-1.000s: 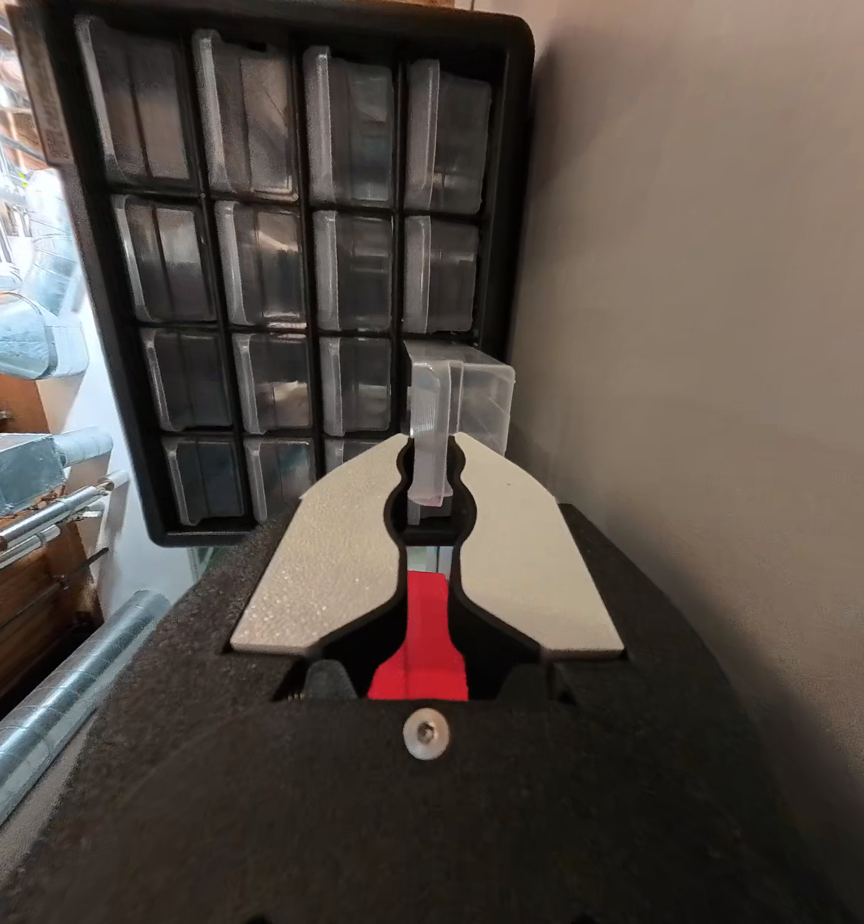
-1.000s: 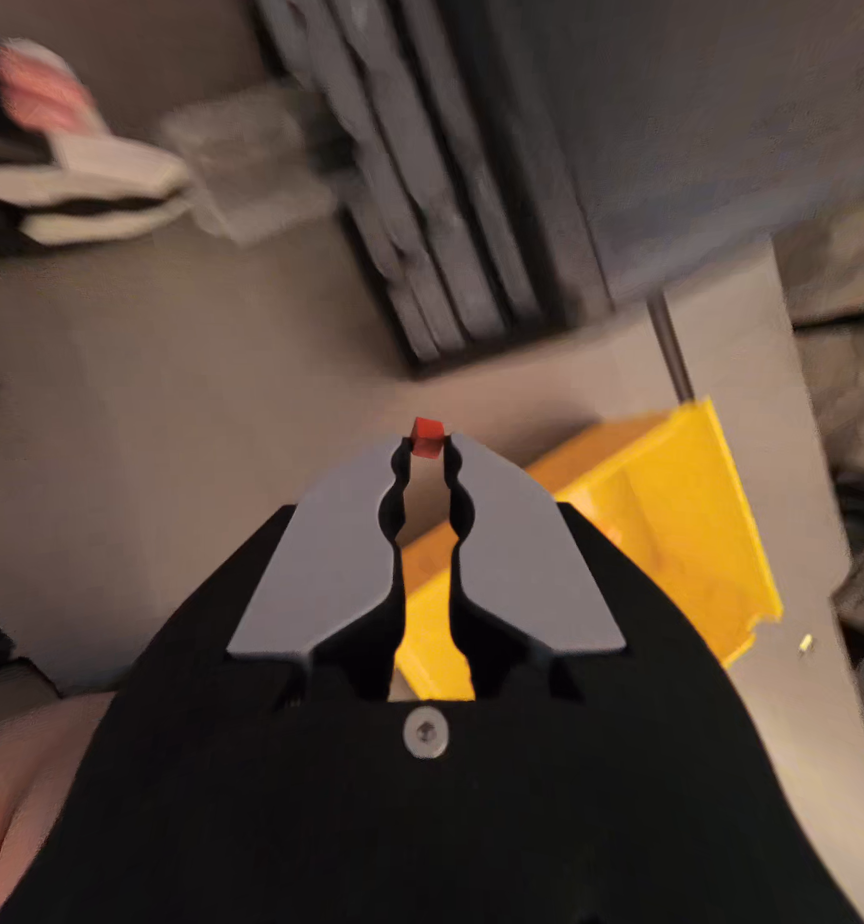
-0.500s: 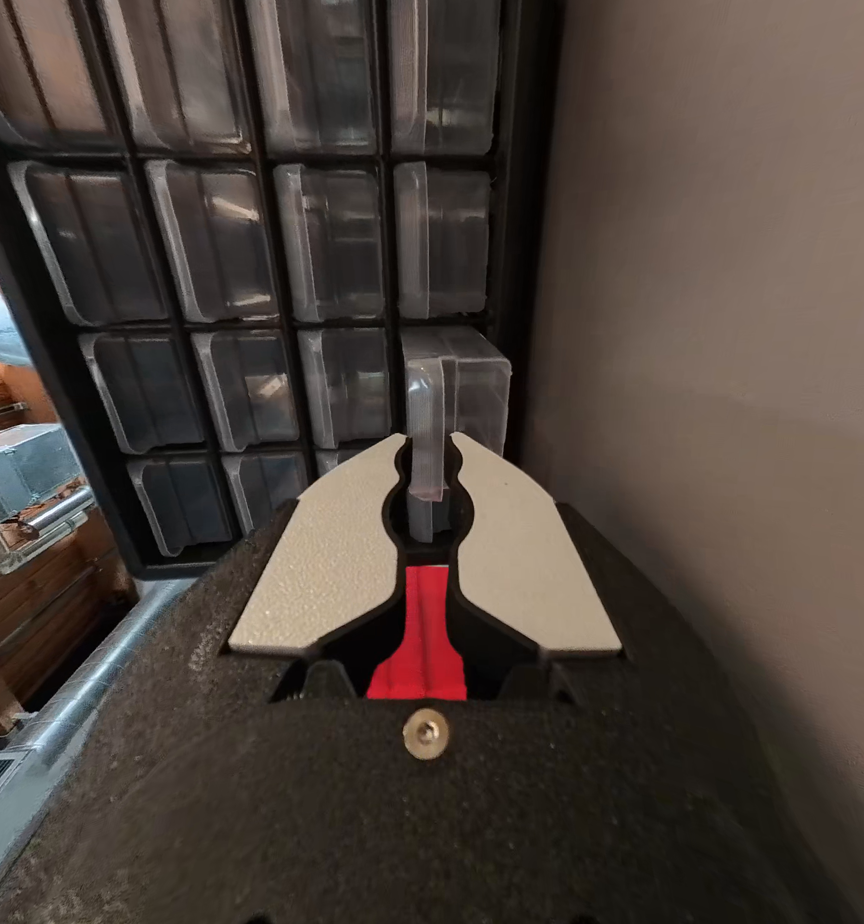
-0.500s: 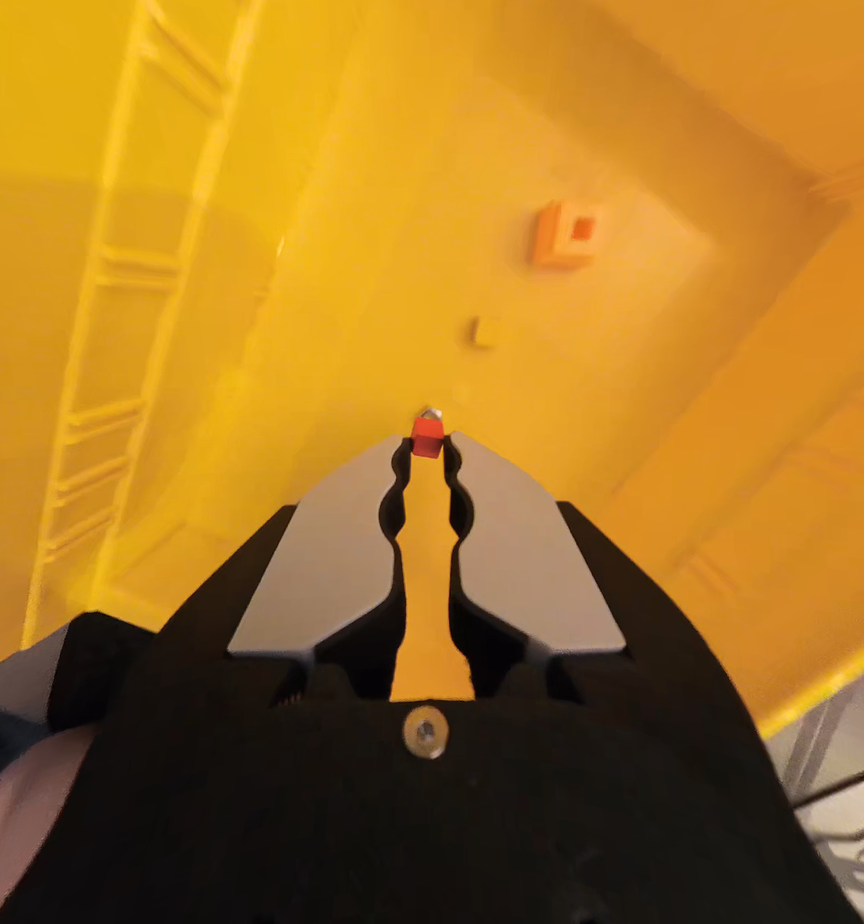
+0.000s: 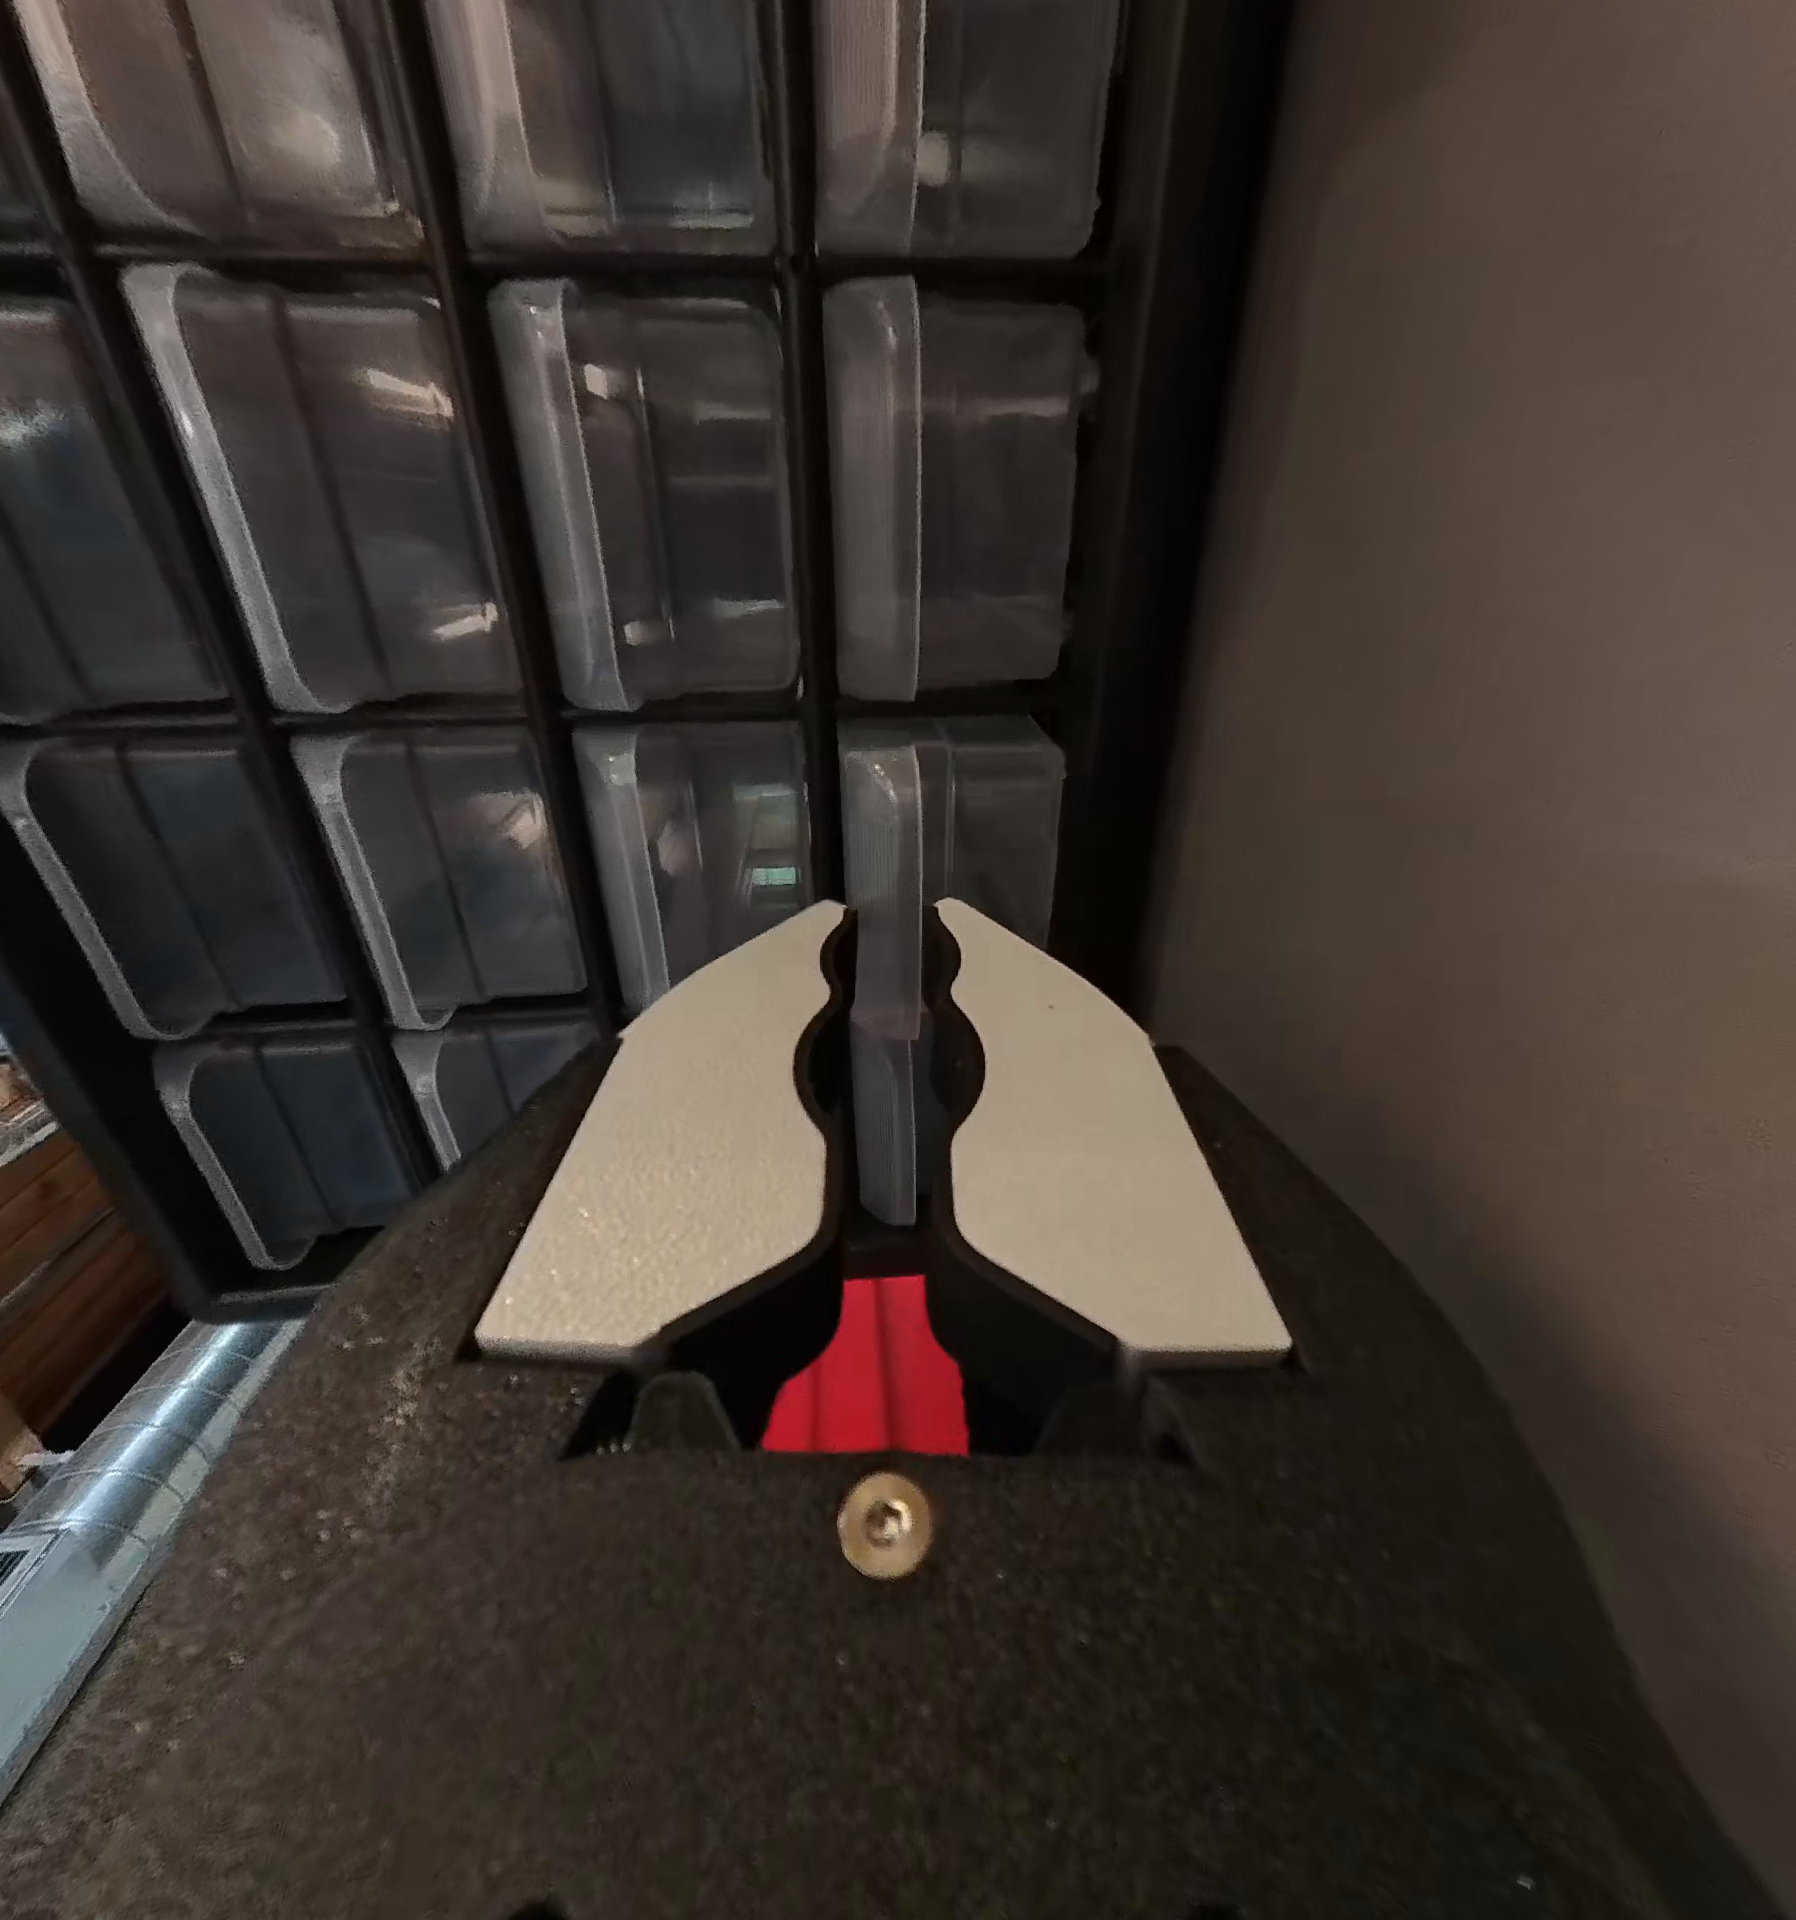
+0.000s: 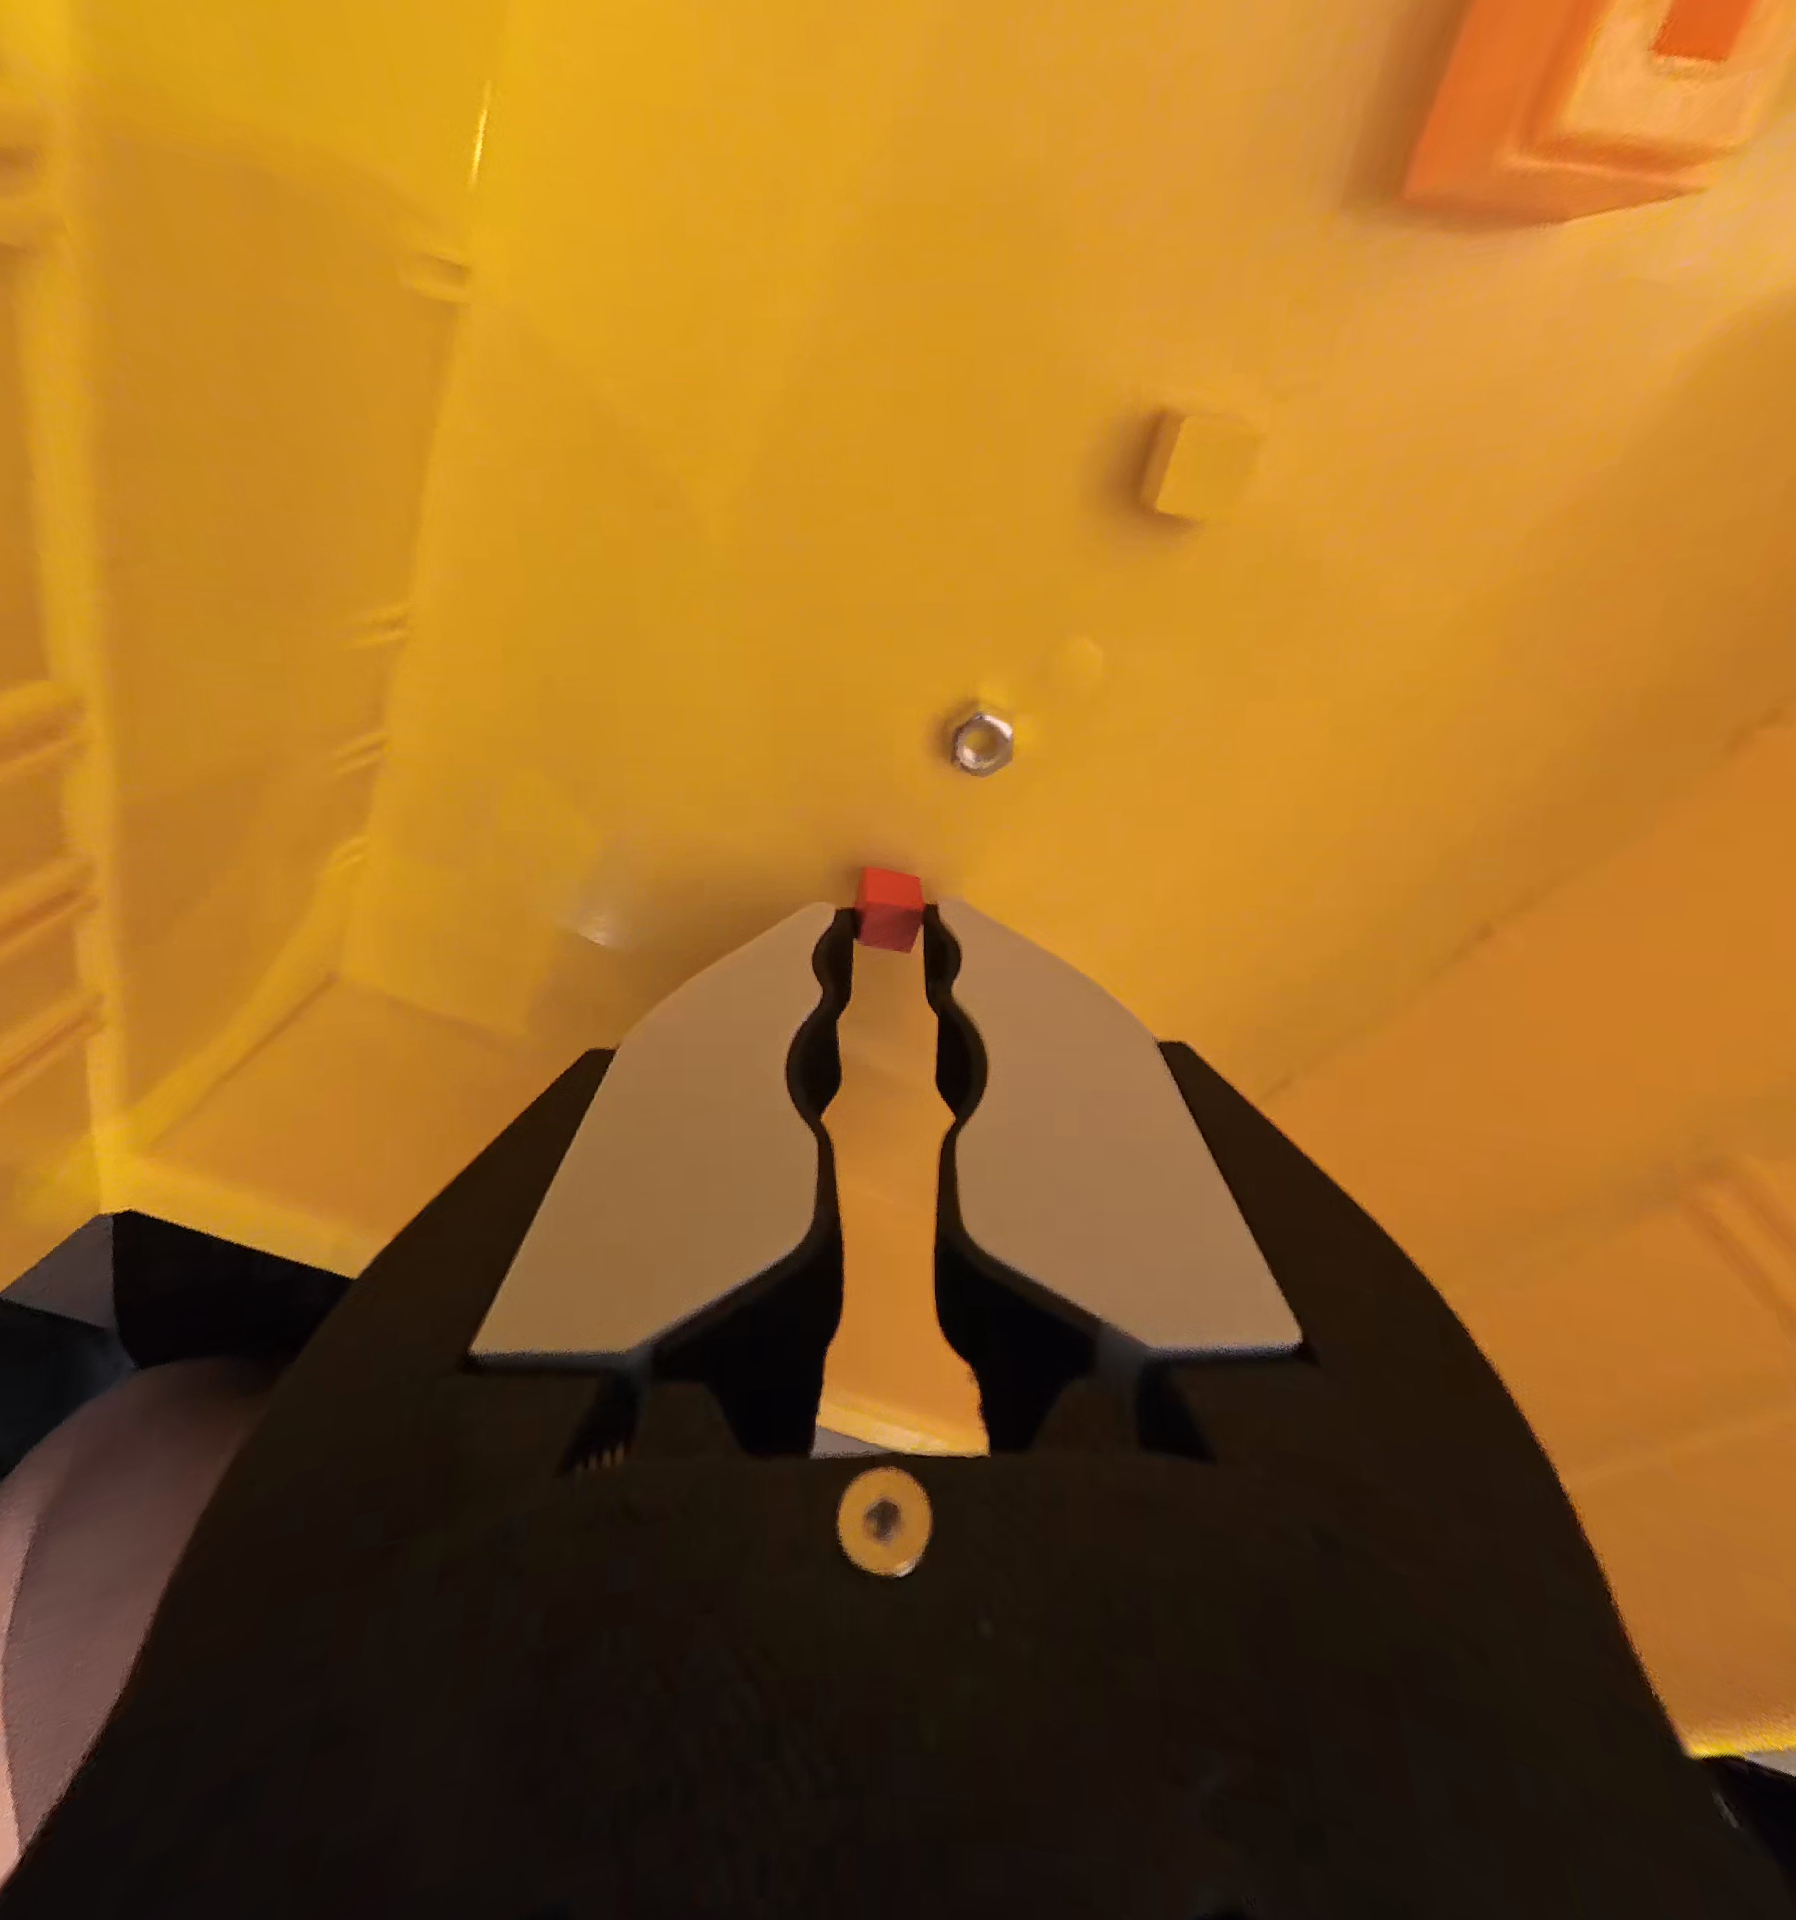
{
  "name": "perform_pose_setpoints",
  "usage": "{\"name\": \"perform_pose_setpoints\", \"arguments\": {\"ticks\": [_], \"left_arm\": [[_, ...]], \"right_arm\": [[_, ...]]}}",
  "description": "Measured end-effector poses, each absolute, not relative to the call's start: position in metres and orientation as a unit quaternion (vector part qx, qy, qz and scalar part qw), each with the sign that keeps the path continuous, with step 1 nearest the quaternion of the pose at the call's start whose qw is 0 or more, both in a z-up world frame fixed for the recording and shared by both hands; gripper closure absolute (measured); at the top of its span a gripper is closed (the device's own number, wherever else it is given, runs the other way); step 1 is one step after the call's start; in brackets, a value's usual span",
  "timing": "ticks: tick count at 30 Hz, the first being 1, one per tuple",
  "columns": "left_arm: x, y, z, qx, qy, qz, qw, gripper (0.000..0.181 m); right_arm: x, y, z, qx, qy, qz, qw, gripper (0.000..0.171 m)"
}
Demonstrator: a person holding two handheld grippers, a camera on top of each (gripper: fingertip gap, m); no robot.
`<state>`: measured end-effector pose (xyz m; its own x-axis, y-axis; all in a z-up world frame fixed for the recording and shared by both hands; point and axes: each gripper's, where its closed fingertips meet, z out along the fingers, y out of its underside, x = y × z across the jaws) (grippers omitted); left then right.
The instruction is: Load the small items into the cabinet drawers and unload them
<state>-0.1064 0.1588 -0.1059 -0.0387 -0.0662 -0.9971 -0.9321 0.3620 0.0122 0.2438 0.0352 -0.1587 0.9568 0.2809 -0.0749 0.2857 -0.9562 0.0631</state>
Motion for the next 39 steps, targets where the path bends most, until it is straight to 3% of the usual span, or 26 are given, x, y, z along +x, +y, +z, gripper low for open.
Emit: {"name": "perform_pose_setpoints", "arguments": {"ticks": [12, 20, 27, 39], "left_arm": [[-0.102, 0.167, -0.109, -0.416, 0.601, 0.380, 0.567, 0.165], [-0.101, 0.144, -0.111, -0.583, 0.540, 0.183, 0.578, 0.141], [-0.099, 0.144, -0.109, -0.613, 0.520, 0.160, 0.573, 0.141], [-0.078, 0.136, -0.069, -0.448, 0.541, 0.304, 0.643, 0.152]], "right_arm": [[0.246, 0.045, -0.132, 0.991, 0.127, -0.035, -0.040, 0.150], [0.245, 0.039, -0.114, 0.988, 0.136, -0.019, -0.064, 0.150], [0.242, 0.037, -0.099, 0.986, 0.142, -0.004, -0.085, 0.150], [0.237, 0.045, -0.090, 0.982, 0.157, 0.009, -0.107, 0.150]]}}
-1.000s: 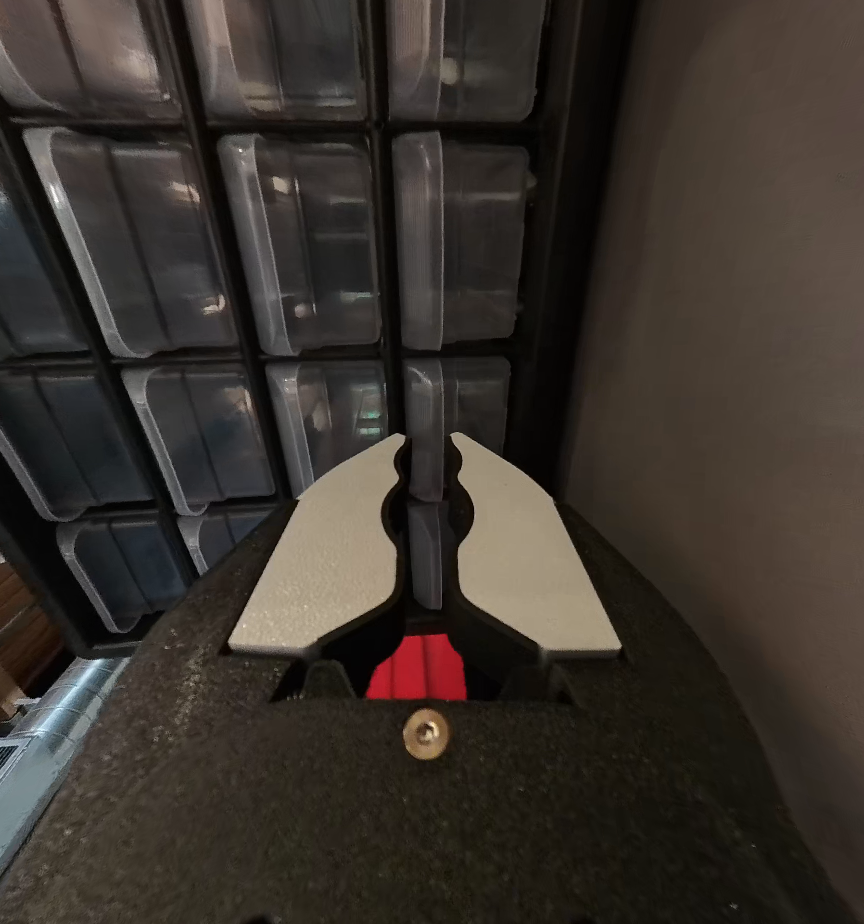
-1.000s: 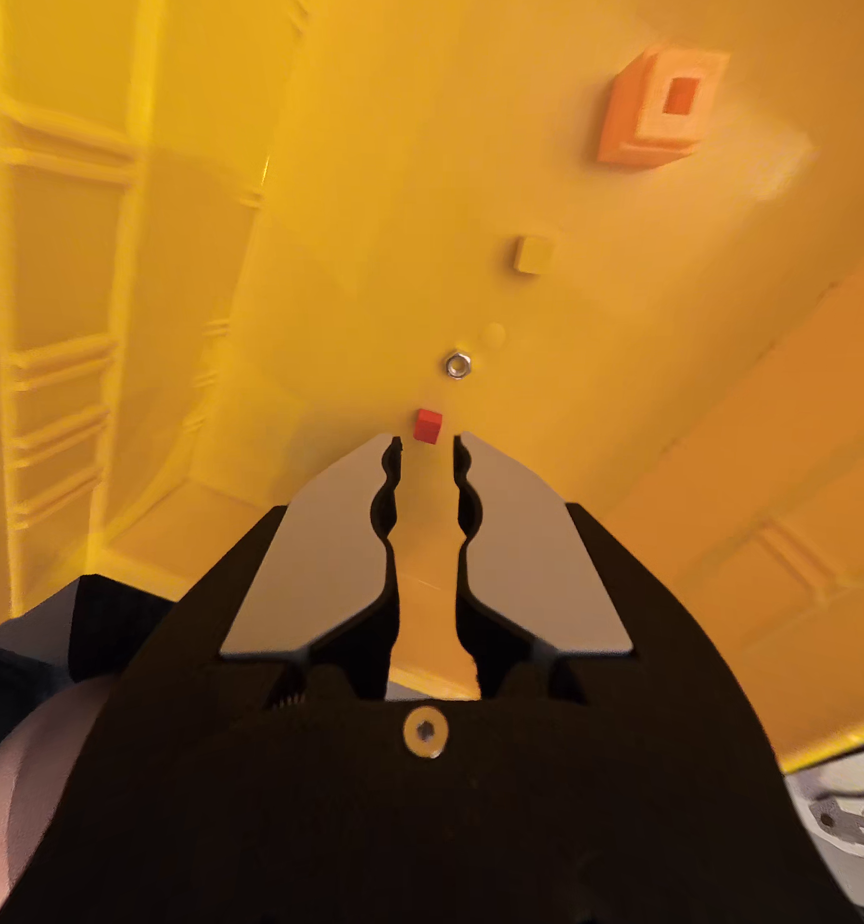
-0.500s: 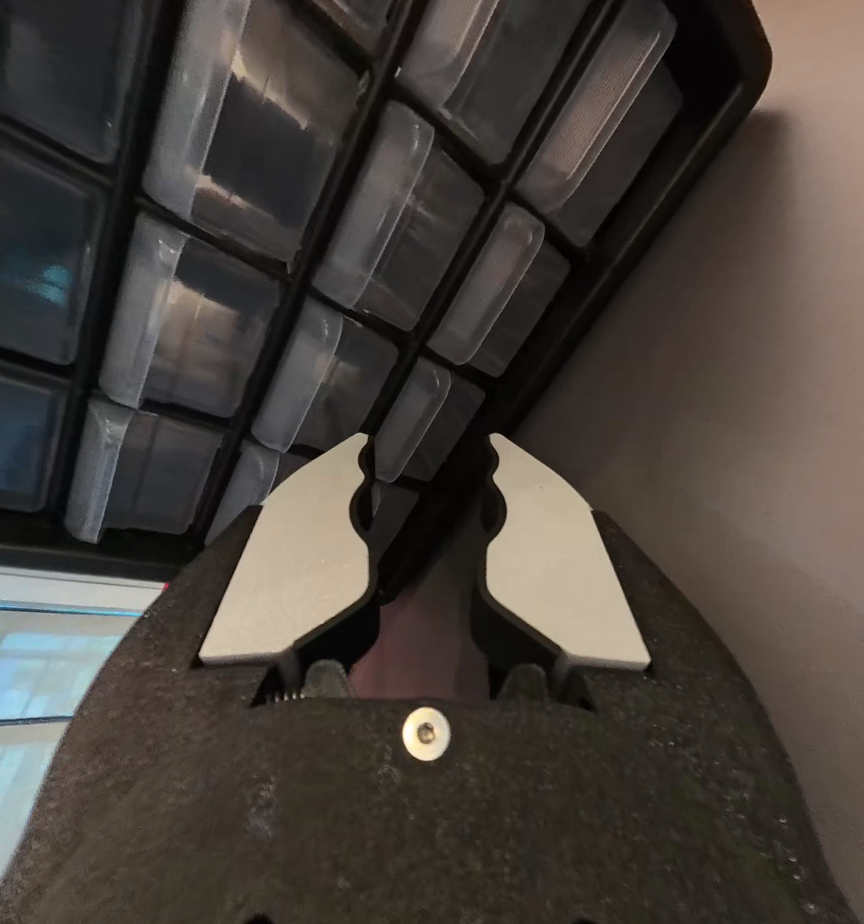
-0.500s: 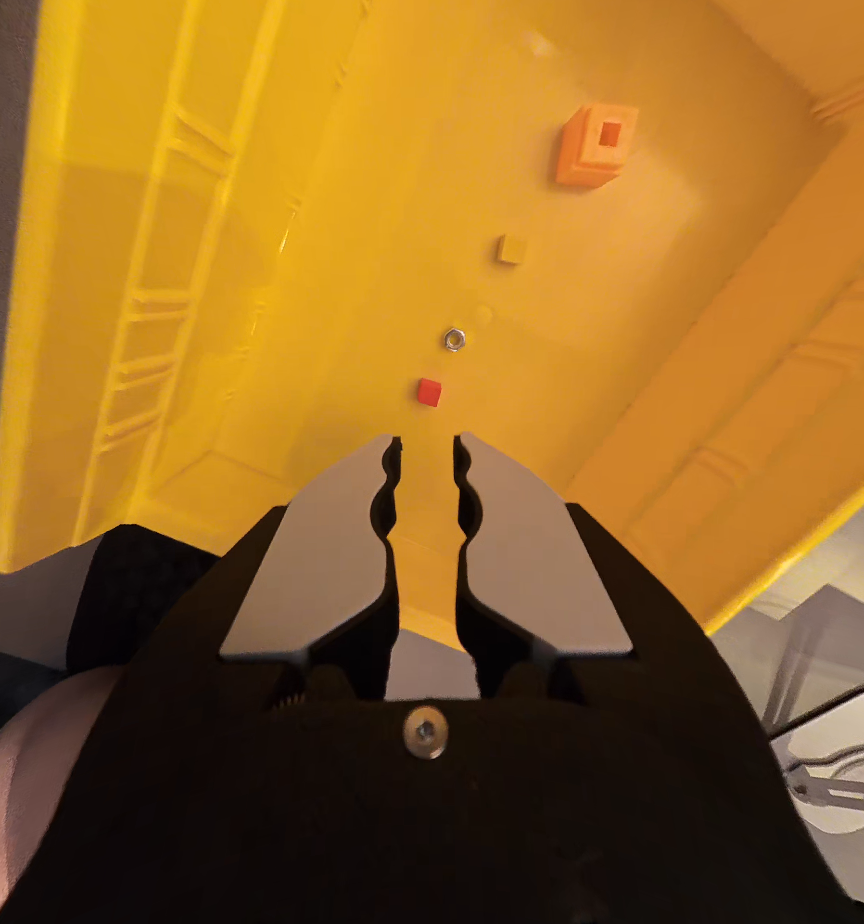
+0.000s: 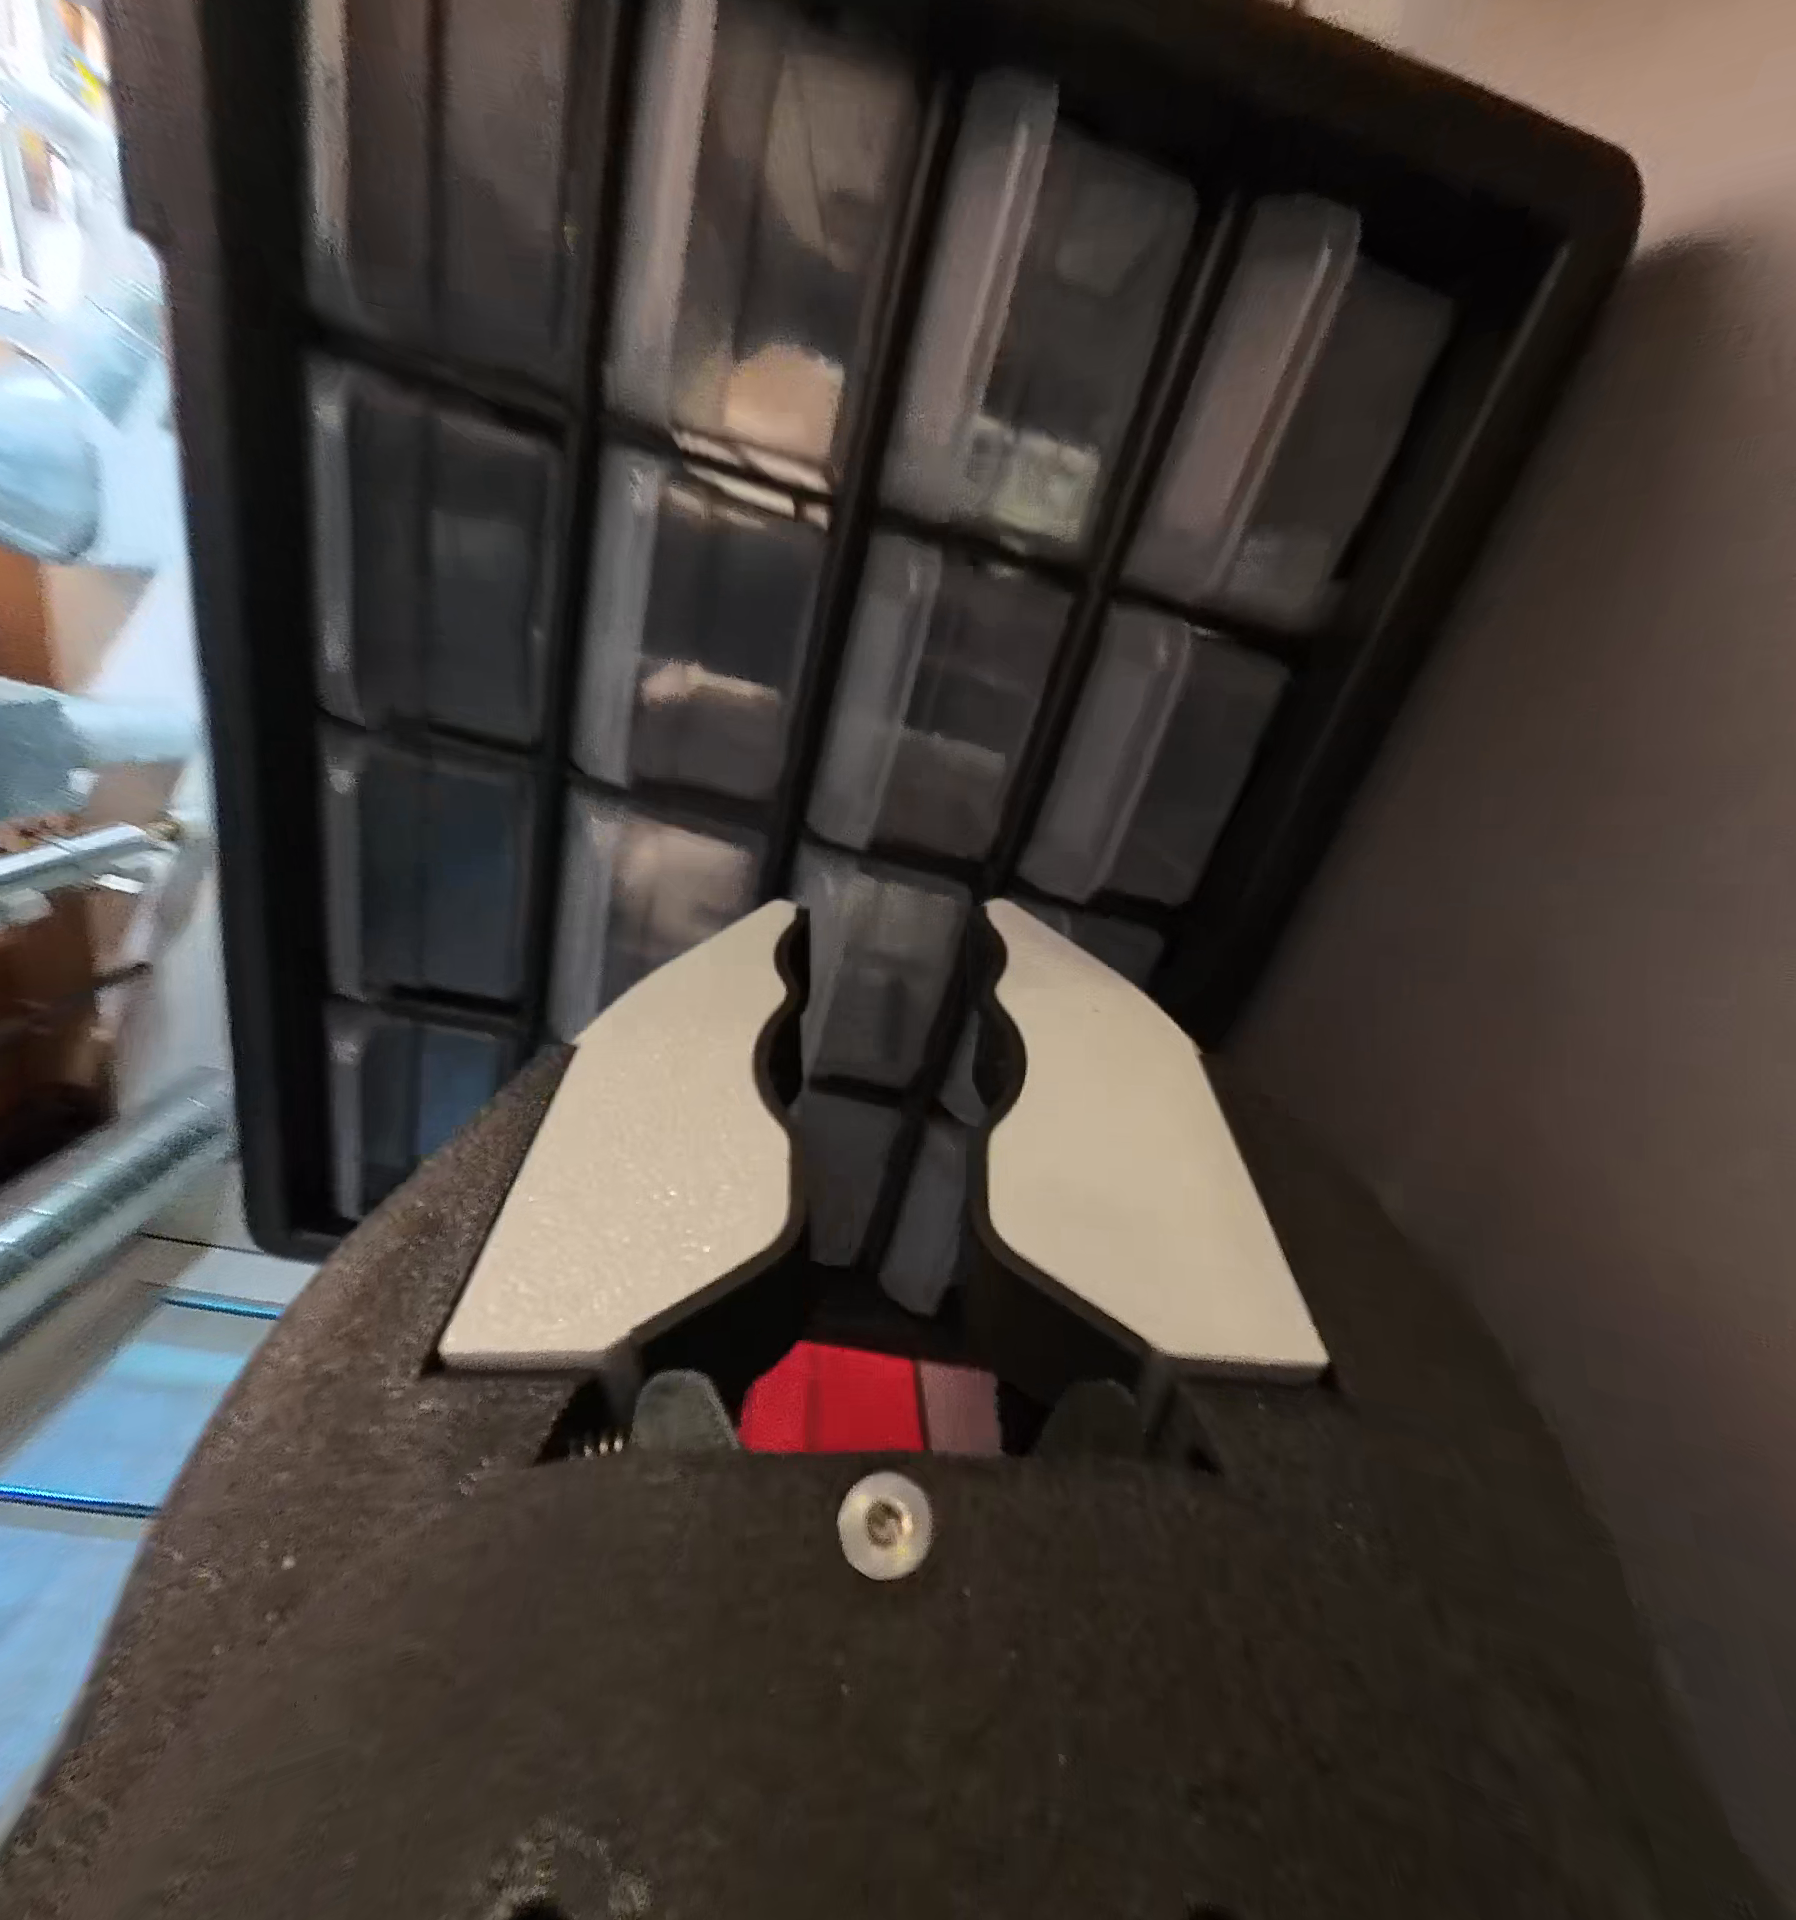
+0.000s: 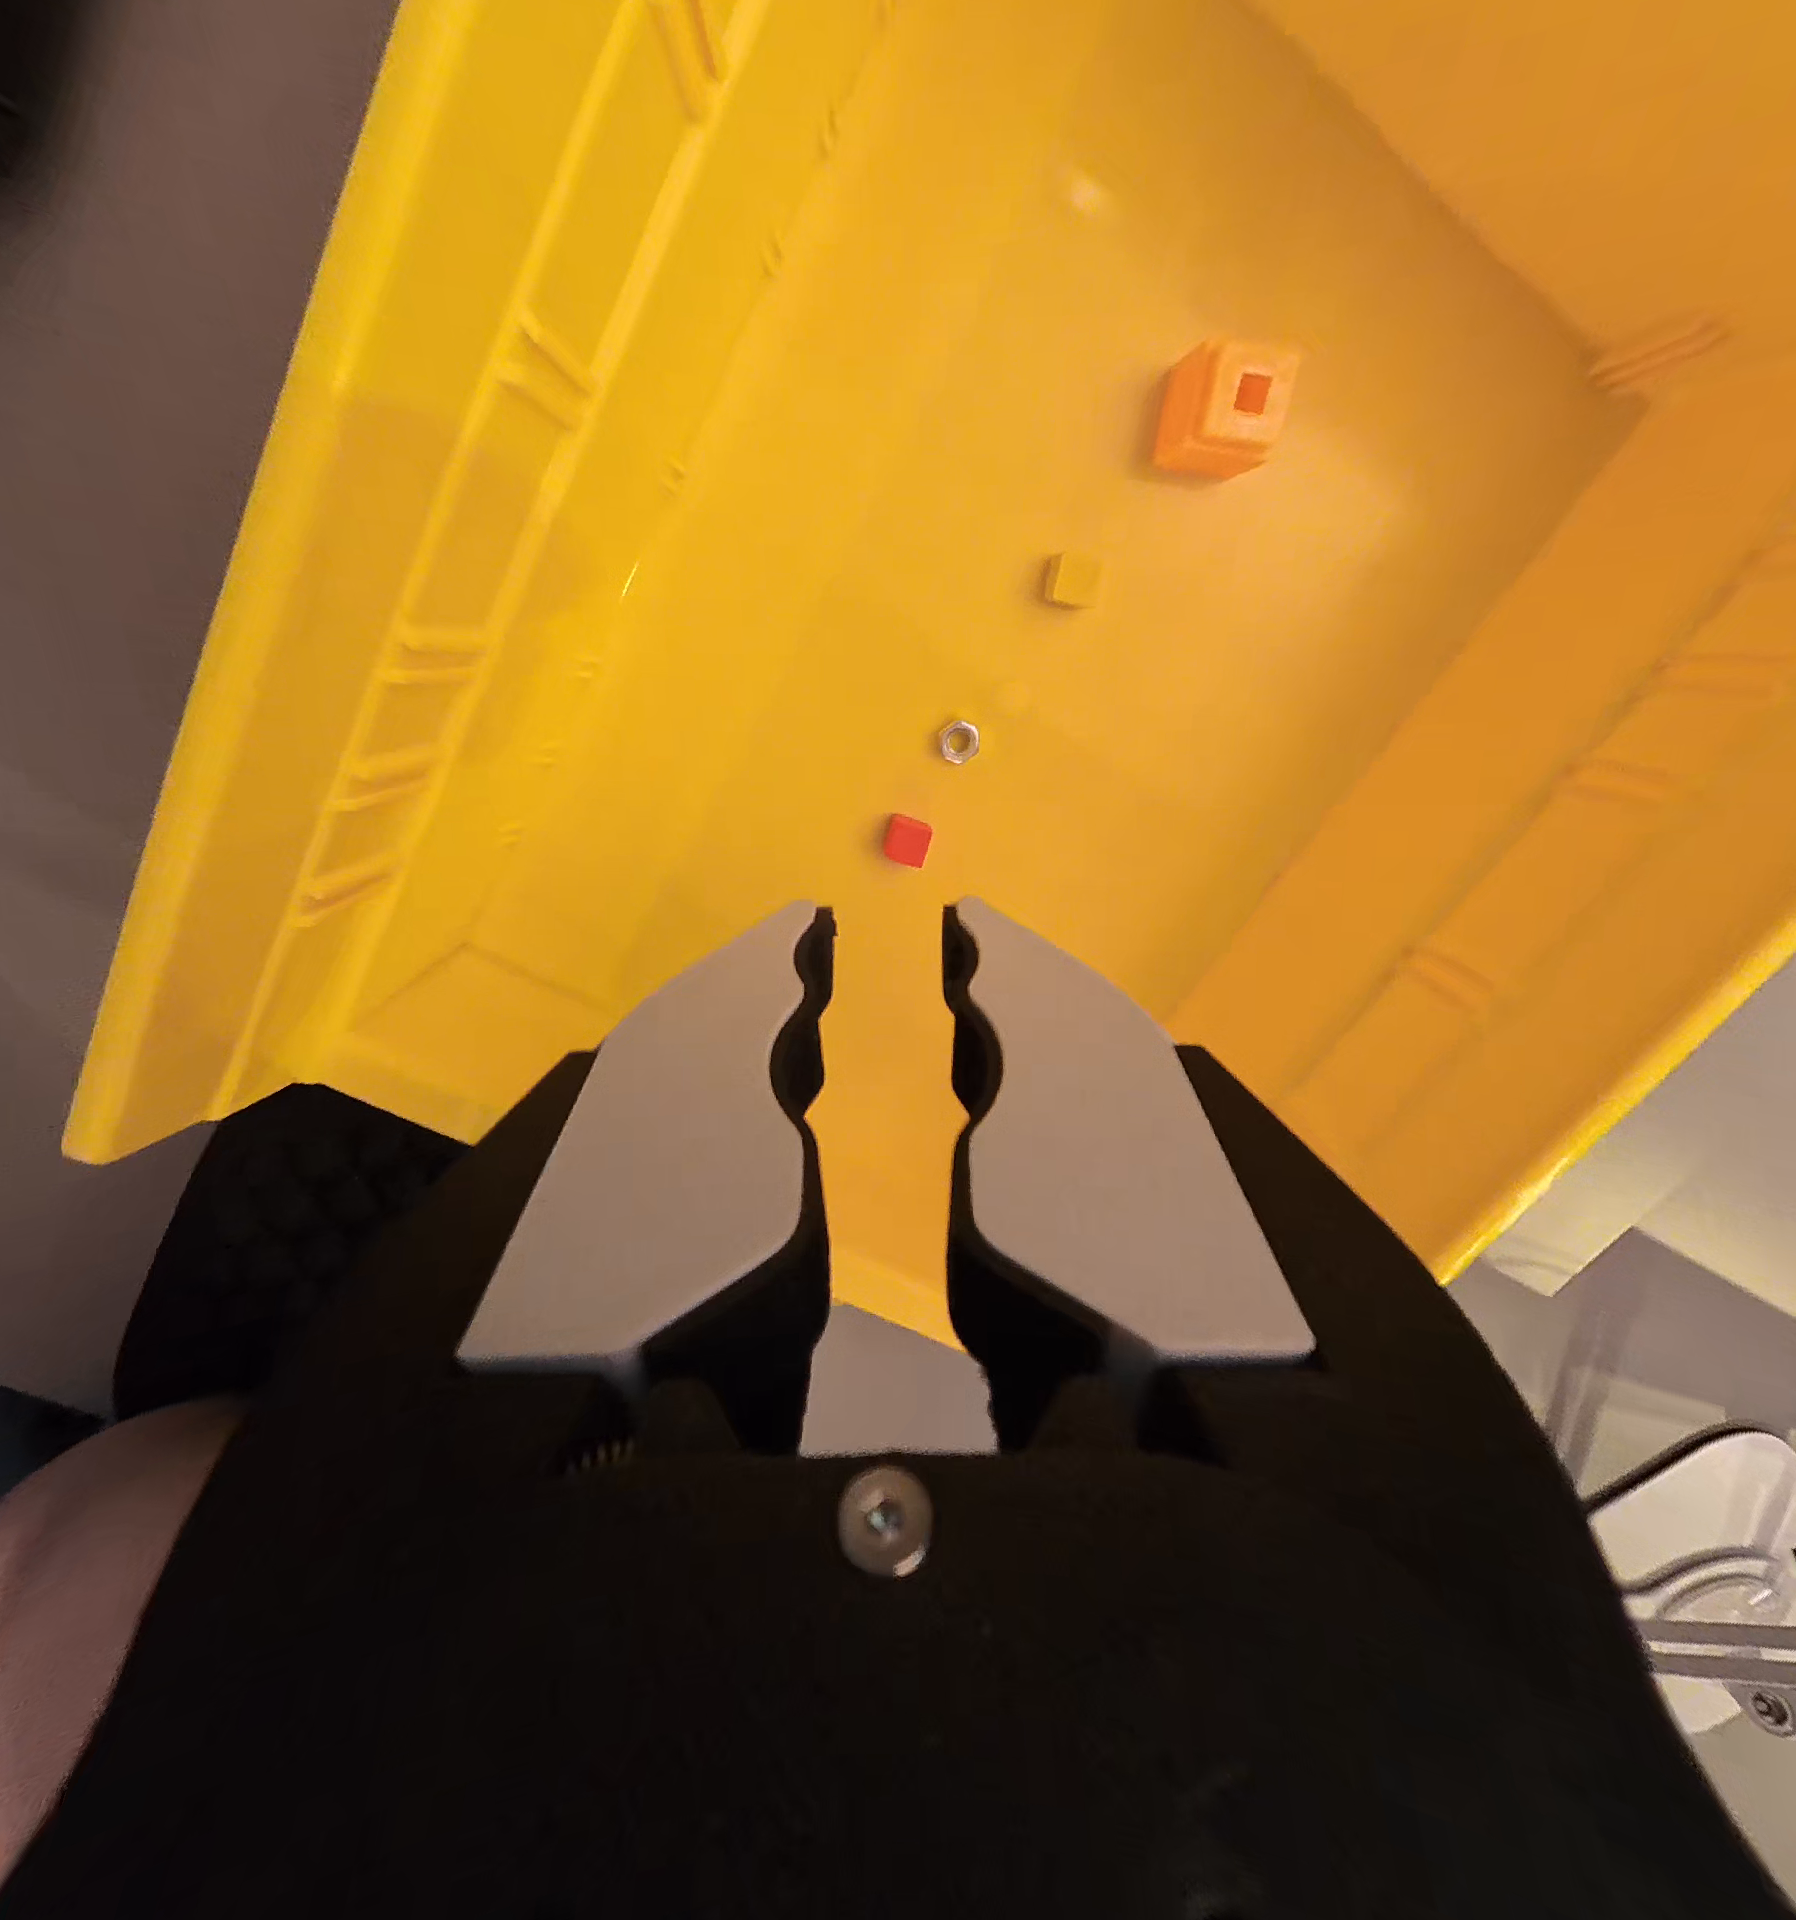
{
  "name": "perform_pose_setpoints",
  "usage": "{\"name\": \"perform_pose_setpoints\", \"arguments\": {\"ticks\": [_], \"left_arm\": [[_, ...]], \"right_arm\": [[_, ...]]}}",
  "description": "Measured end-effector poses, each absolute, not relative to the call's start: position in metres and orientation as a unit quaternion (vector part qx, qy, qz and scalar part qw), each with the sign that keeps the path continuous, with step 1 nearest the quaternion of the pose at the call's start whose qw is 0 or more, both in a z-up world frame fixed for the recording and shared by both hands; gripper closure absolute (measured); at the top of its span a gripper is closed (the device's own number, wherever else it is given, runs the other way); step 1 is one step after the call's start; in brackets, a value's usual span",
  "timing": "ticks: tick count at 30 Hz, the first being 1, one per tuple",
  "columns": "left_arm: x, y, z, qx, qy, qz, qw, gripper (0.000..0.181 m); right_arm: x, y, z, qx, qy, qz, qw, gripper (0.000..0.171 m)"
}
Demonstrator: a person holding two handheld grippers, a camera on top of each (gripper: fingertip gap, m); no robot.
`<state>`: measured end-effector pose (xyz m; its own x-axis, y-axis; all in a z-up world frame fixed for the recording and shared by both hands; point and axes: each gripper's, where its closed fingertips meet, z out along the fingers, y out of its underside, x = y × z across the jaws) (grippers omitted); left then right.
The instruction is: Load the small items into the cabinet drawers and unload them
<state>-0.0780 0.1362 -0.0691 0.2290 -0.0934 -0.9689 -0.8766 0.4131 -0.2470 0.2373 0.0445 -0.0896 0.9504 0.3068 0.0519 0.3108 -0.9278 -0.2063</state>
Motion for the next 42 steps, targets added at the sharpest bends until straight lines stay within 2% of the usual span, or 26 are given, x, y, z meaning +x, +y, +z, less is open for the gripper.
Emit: {"name": "perform_pose_setpoints", "arguments": {"ticks": [11, 13, 22, 28, 35, 39, 42], "left_arm": [[-0.051, 0.154, -0.057, -0.396, 0.549, 0.333, 0.656, 0.160], [-0.050, 0.150, -0.057, -0.388, 0.552, 0.327, 0.661, 0.170], [-0.062, 0.123, -0.057, -0.385, 0.559, 0.315, 0.663, 0.171], [-0.075, 0.086, -0.057, -0.379, 0.565, 0.302, 0.668, 0.171], [-0.080, 0.068, -0.056, -0.375, 0.566, 0.292, 0.673, 0.171], [-0.085, 0.067, -0.056, -0.385, 0.567, 0.277, 0.674, 0.171], [-0.084, 0.067, -0.056, -0.385, 0.568, 0.274, 0.673, 0.171]], "right_arm": [[0.238, 0.038, -0.091, -0.982, -0.158, 0.000, 0.106, 0.150], [0.239, 0.037, -0.091, -0.982, -0.156, 0.000, 0.105, 0.150], [0.221, 0.035, -0.068, -0.974, -0.179, -0.013, 0.138, 0.151], [0.154, 0.021, -0.018, -0.933, -0.293, -0.019, 0.207, 0.153], [-0.014, 0.044, 0.013, -0.793, -0.517, 0.051, 0.318, 0.153], [-0.056, 0.070, -0.008, -0.772, -0.567, -0.004, 0.286, 0.156], [-0.070, 0.088, -0.026, -0.789, -0.571, -0.011, 0.226, 0.157]]}}
